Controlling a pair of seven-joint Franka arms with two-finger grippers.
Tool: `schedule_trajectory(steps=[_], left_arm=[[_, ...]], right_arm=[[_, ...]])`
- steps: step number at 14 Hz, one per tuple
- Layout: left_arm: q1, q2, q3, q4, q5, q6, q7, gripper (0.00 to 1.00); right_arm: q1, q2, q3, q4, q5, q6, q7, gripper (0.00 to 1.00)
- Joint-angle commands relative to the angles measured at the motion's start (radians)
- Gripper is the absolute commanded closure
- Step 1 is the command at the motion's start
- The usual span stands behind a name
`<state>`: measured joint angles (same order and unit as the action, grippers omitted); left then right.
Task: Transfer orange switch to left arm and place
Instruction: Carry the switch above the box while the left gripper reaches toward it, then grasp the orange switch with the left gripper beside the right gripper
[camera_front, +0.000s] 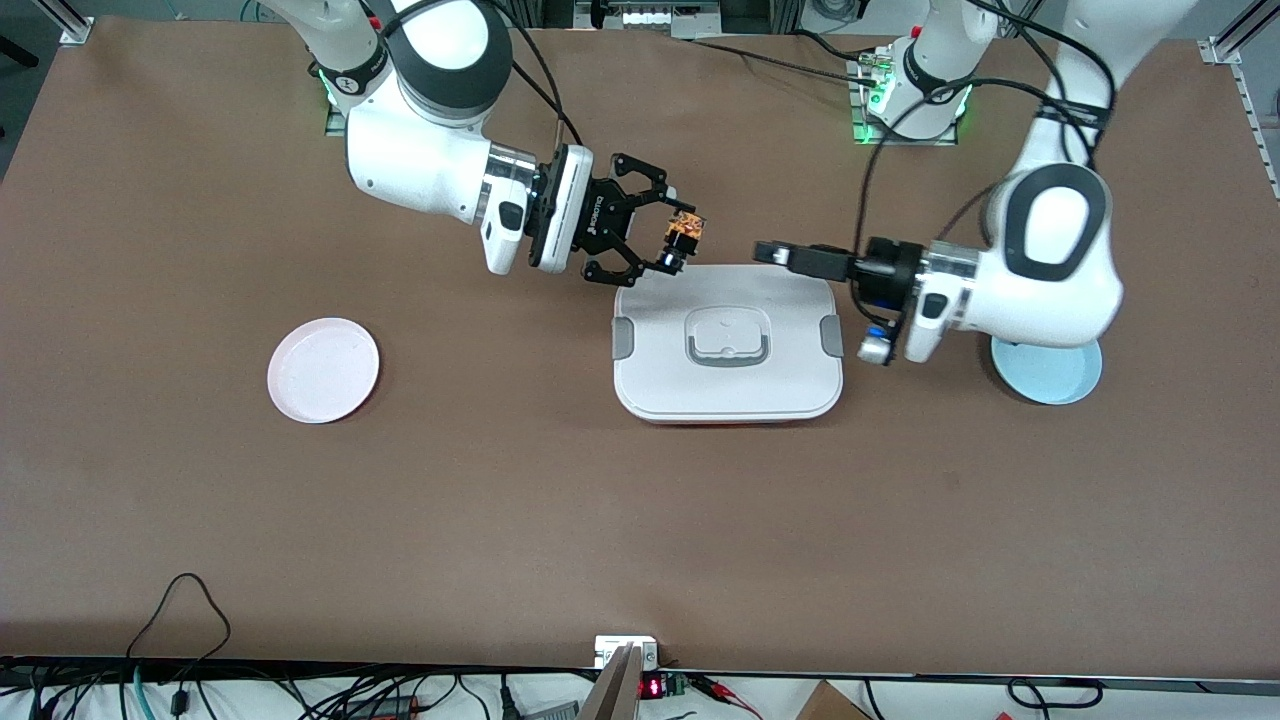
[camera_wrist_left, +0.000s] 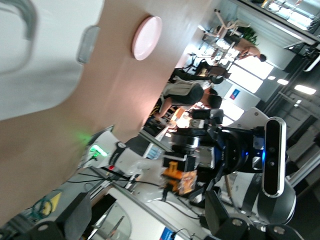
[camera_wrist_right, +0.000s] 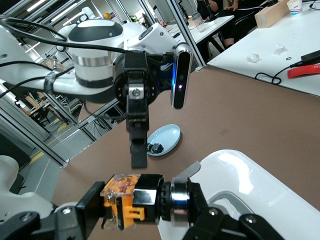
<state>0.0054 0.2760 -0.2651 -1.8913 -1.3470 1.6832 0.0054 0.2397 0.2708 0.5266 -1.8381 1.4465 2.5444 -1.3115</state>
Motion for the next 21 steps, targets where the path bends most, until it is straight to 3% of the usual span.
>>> schedule_trajectory(steps=[1, 3, 6, 9, 10, 12, 14, 18, 21], left_arm=[[0.010, -0.044, -0.002, -0.055, -0.113, 0.016, -0.001, 0.00], [-0.013, -0.025, -0.012, -0.055, -0.141, 0.010, 0.028, 0.00], [-0.019, 0.043, -0.072, -0.071, -0.216, 0.024, 0.232, 0.00], [-0.018, 0.037, -0.078, -0.112, -0.283, 0.026, 0.296, 0.01], [-0.022, 0.045, -0.080, -0.111, -0.314, 0.027, 0.310, 0.10], [-0.034, 0.049, -0.082, -0.111, -0.345, 0.027, 0.318, 0.38], [-0.031, 0.049, -0.083, -0.107, -0.351, 0.027, 0.315, 0.42], [-0.030, 0.060, -0.083, -0.098, -0.374, 0.027, 0.318, 0.72], [-0.025, 0.058, -0.083, -0.095, -0.376, 0.023, 0.318, 0.87]], right_arm=[[0.012, 0.022, 0.006, 0.031, 0.023, 0.024, 0.000, 1.00], [0.015, 0.024, 0.006, 0.033, 0.023, 0.031, 0.001, 1.00], [0.015, 0.022, 0.006, 0.033, 0.023, 0.031, 0.001, 1.00], [0.015, 0.024, 0.006, 0.033, 0.025, 0.031, 0.001, 1.00], [0.015, 0.024, 0.006, 0.033, 0.025, 0.031, 0.001, 1.00], [0.015, 0.024, 0.006, 0.033, 0.025, 0.033, 0.001, 1.00], [0.015, 0.024, 0.007, 0.033, 0.025, 0.031, 0.001, 1.00], [0.015, 0.024, 0.006, 0.033, 0.023, 0.031, 0.003, 1.00], [0.015, 0.022, 0.006, 0.033, 0.023, 0.033, 0.003, 0.99]])
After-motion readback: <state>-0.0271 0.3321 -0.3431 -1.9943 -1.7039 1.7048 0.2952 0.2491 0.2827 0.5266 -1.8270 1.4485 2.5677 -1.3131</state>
